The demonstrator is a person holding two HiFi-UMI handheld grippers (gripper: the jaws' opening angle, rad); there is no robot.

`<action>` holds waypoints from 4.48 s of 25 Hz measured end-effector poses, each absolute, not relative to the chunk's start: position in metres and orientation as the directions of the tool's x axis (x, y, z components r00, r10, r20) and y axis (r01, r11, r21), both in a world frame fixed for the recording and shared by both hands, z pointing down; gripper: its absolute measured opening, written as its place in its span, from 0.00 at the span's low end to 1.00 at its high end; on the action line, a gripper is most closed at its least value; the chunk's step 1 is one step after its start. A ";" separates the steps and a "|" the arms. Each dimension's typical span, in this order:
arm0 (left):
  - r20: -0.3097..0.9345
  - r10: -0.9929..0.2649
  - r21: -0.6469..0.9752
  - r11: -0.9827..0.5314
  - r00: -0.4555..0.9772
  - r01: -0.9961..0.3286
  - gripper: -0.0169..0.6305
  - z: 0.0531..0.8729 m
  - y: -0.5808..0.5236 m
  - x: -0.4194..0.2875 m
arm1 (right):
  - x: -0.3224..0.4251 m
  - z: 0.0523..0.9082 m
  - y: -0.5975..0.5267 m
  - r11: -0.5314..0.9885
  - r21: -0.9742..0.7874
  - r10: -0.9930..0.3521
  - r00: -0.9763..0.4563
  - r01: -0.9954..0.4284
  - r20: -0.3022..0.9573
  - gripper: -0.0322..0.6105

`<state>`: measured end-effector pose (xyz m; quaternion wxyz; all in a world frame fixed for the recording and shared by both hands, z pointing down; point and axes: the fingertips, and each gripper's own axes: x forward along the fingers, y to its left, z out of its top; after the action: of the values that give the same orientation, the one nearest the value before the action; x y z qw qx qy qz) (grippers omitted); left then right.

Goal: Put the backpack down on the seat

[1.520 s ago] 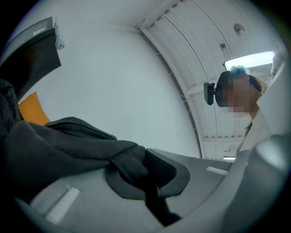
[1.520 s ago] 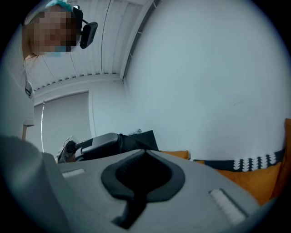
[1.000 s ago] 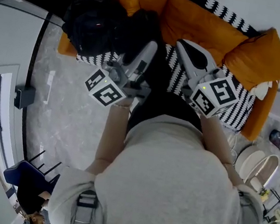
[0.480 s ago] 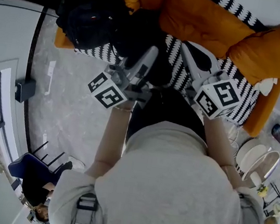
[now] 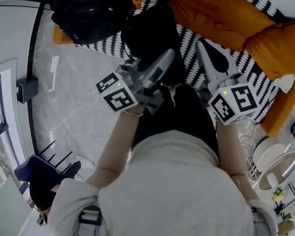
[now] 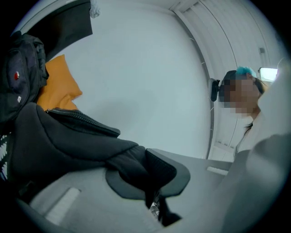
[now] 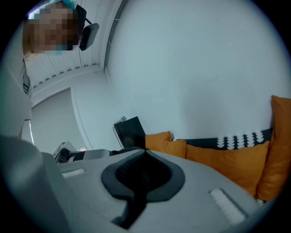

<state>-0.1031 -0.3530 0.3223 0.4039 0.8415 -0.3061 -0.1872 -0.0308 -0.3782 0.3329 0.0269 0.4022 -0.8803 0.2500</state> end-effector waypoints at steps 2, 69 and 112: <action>-0.067 -0.650 0.789 -0.499 0.757 -0.359 0.05 0.328 -0.354 -0.100 | -0.030 0.341 -0.379 0.538 -0.435 -0.695 -0.672 -0.722 0.257 0.05; 0.069 -0.766 0.810 -0.331 0.640 -0.483 0.05 0.630 -0.517 -0.138 | -0.052 0.641 -0.482 0.388 -0.601 -0.559 -0.697 -0.698 0.449 0.05; 0.531 -0.696 0.715 0.060 0.485 -0.696 0.46 0.784 -0.464 -0.180 | -0.082 0.690 -0.440 0.437 -0.585 -0.434 -0.730 -0.683 0.528 0.05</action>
<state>-0.1797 -0.4642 0.7836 0.5219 0.6855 -0.5076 0.0004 -0.0816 -0.4399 0.6899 0.1512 0.3349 -0.8340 0.4116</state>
